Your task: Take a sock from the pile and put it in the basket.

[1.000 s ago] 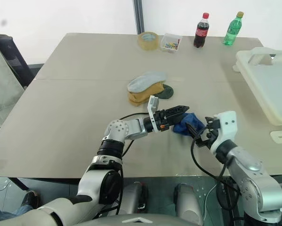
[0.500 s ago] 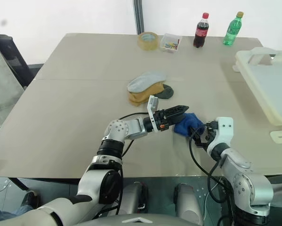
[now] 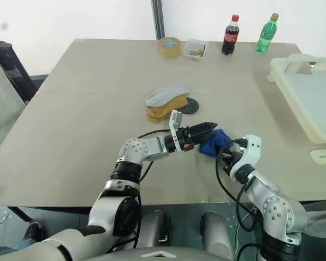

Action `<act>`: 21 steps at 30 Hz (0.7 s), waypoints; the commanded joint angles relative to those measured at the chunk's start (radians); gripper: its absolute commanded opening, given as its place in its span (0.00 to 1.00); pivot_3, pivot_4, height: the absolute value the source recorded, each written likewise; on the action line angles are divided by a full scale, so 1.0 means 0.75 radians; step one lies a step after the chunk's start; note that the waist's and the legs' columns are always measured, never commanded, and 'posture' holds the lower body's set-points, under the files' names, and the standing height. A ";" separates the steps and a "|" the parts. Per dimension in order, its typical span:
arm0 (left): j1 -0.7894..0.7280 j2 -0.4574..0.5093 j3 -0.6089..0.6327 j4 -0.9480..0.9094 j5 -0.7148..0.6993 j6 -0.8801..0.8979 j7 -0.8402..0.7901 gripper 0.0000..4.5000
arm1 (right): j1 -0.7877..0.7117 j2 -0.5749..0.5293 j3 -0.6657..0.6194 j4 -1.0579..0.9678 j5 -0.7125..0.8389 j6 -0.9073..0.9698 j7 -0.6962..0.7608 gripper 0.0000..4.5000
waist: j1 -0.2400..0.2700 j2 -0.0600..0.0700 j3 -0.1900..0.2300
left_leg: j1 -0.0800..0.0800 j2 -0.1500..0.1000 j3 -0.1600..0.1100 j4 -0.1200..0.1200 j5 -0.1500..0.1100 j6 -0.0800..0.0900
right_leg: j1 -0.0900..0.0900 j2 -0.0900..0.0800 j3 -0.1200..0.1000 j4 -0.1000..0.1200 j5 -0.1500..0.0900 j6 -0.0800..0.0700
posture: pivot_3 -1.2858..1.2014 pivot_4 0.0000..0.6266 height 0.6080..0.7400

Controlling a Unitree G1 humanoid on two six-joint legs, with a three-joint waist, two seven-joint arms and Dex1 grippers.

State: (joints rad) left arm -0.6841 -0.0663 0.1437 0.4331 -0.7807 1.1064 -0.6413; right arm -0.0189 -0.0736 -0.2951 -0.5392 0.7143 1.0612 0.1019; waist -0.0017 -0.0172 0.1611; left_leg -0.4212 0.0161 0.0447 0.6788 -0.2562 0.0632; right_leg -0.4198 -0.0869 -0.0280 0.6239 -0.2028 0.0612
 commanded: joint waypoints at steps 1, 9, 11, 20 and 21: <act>0.088 0.130 -0.268 -0.310 0.180 -0.161 -0.093 0.98 | -0.016 -0.015 -0.019 0.020 -0.005 -0.025 -0.035 0.01 | -0.010 0.000 0.000 | 0.000 0.000 0.000 0.000 0.000 0.000 | 0.000 0.000 0.001 0.000 0.000 0.000 | 0.52 0.24 1.00; 0.293 0.476 -0.647 -0.683 0.661 -0.951 -0.273 0.98 | -0.102 -0.163 -0.090 0.032 -0.023 -0.035 -0.067 0.01 | 0.001 0.007 0.003 | 0.002 0.001 0.004 -0.001 0.000 -0.001 | -0.001 -0.005 0.003 0.000 0.001 -0.002 | 0.52 0.24 1.00; 0.300 0.471 -0.659 -0.653 0.700 -1.086 -0.293 0.98 | -0.118 -0.208 -0.105 0.014 -0.012 -0.011 -0.072 0.01 | 0.011 0.008 0.003 | -0.001 -0.001 0.004 -0.001 0.000 -0.001 | -0.003 -0.009 0.003 -0.001 0.001 -0.002 | 0.52 0.24 1.00; 0.264 0.338 -0.618 -0.516 0.690 -1.316 -0.327 0.98 | -0.322 -0.475 -0.423 0.039 0.250 0.349 -0.126 0.01 | 0.022 0.010 0.003 | -0.016 -0.008 0.005 0.000 0.000 0.002 | -0.016 -0.009 0.002 0.000 0.003 0.001 | 0.52 0.24 1.00; 0.264 0.329 -0.615 -0.508 0.686 -1.333 -0.335 0.98 | -0.378 -0.529 -0.474 0.072 0.265 0.419 -0.139 0.01 | 0.022 0.010 0.003 | -0.016 -0.008 0.005 0.000 0.000 0.003 | -0.016 -0.009 0.001 0.000 0.005 0.004 | 0.52 0.24 1.00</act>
State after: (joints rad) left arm -0.4714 0.1923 -0.3322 0.0603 -0.2489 0.1425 -0.8785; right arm -0.2688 -0.4353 -0.5811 -0.4866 0.8748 1.3140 0.0106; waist 0.0145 -0.0098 0.1634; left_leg -0.4331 0.0103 0.0480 0.6789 -0.2565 0.0654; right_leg -0.4314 -0.0932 -0.0271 0.6241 -0.1994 0.0642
